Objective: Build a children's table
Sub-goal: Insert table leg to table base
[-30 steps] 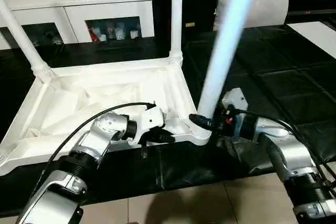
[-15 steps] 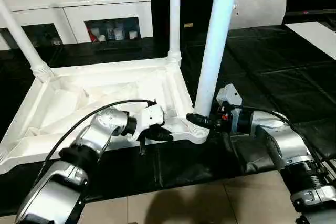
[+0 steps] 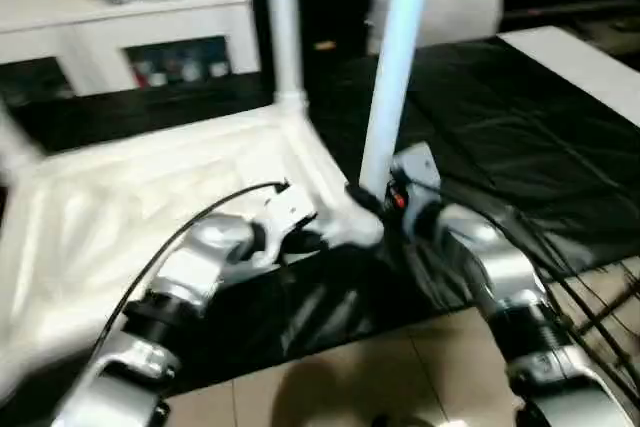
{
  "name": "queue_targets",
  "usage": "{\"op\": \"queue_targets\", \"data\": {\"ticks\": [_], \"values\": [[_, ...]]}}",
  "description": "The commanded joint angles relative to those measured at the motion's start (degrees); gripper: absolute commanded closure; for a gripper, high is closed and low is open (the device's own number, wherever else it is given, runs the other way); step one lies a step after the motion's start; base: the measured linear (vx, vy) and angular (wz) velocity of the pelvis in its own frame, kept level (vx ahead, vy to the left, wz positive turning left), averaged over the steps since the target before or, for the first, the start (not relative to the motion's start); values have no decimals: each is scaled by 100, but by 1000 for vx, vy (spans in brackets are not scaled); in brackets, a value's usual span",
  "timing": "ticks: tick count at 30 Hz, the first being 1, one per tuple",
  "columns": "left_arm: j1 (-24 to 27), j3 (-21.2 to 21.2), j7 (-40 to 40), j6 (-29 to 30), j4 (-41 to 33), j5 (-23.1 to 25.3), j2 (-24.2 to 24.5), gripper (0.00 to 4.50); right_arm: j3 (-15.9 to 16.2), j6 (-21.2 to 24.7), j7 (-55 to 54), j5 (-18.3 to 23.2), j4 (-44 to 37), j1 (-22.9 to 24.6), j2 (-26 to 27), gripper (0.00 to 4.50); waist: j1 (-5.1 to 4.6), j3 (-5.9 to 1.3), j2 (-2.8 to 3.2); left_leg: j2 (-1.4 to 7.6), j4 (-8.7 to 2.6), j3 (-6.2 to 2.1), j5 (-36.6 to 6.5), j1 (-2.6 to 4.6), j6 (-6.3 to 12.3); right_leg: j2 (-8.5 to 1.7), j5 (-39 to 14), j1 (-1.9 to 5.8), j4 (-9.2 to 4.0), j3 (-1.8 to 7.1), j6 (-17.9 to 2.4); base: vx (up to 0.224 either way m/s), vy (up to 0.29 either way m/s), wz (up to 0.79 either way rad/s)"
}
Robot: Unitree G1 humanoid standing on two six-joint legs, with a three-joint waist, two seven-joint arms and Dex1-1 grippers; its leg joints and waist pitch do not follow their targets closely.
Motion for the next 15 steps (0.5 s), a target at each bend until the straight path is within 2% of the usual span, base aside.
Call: {"op": "queue_targets", "data": {"ticks": [1,2,3,4,5,6,7,8,9,10,11,12,13,14,15], "values": [[35,-94,209,294,-758,-13,-325,450,-197,476,-720,-201,859,-151,69,261,56,-198,-129,35,-328,-129,-3585,317,-248,-437,-4370,-239,-891,165,19,70,-57,2],[52,-141,332,412,-895,33,-404,450,-190,509,-789,-213,941,-230,103,261,22,-176,-195,-152,240,-98,-2005,314,96,-753,-5541,-237,-1159,77,297,70,-57,2],[52,-141,332,412,-895,33,-404,450,-190,509,-789,-213,941,-230,103,261,22,-176,-195,-152,240,-98,-2005,314,96,-753,-5541,-237,-1159,77,297,85,-29,-21],[23,-288,541,373,-922,223,-510,450,-168,530,-856,-237,1102,-381,146,261,-2,-217,-213,-41,-4,-158,-1441,-191,207,-711,-5160,213,-973,-40,556,93,21,-39],[16,-321,580,355,-917,267,-521,450,-167,531,-868,-244,1127,-405,154,261,-99,-245,129,309,-327,-426,-2510,-256,-16,-517,-3825,346,-754,-288,506,93,21,-39],[7,-342,641,427,-922,297,-537,450,-179,557,-895,-251,1152,-438,175,261,-96,-260,136,448,-464,-521,-2873,-304,-37,-487,-3011,423,-544,-206,340,107,43,-22],[7,-344,654,455,-928,299,-540,450,-184,565,-903,-253,1155,-444,181,261,-75,-265,172,556,-575,-562,-3182,-283,-37,-448,-2257,410,-367,-104,143,64,14,2],[-17,-344,794,584,-935,340,-501,450,-188,568,-943,-264,1180,-473,200,261,-60,-248,30,399,-531,-440,-3320,-118,-173,-488,-1748,170,-525,4,-367,64,14,2],[-24,-341,811,585,-928,351,-472,450,-181,551,-937,-268,1180,-472,196,261,-39,-241,-23,288,-469,-374,-3170,-91,-166,-507,-2311,134,-616,-4,-380,60,-20,15],[-20,-334,821,597,-938,356,-462,450,-181,534,-936,-273,1183,-472,196,261,-31,-238,-76,152,-343,-293,-2719,-60,-57,-554,-3423,102,-736,-28,-227,66,-16,6],[-2,-310,847,642,-974,372,-430,450,-181,471,-934,-292,1199,-473,199,261,-27,-271,-36,163,-340,-311,-2275,-169,31,-581,-3641,191,-737,-4,-124,66,-16,6],[15,-305,855,649,-993,391,-407,450,-177,437,-942,-304,1210,-471,200,261,-15,-293,-23,200,-362,-329,-2098,-204,63,-579,-3461,210,-716,24,-135,59,-9,-3],[33,-308,865,673,-1021,416,-384,450,-183,418,-949,-298,1238,-477,206,261,-4,-308,30,236,-381,-347,-1965,-222,82,-564,-3165,211,-676,44,-197,52,-7,0],[47,-310,877,684,-1036,442,-363,450,-195,411,-948,-279,1253,-476,214,261,-3,-363,32,327,-408,-363,-1570,-261,149,-513,-2051,225,-540,90,-516,52,-7,0],[52,-303,891,679,-1035,457,-351,450,-203,393,-945,-266,1266,-474,220,261,6,-373,43,341,-409,-362,-1450,-266,182,-497,-1744,228,-494,100,-627,55,1,2]]}}
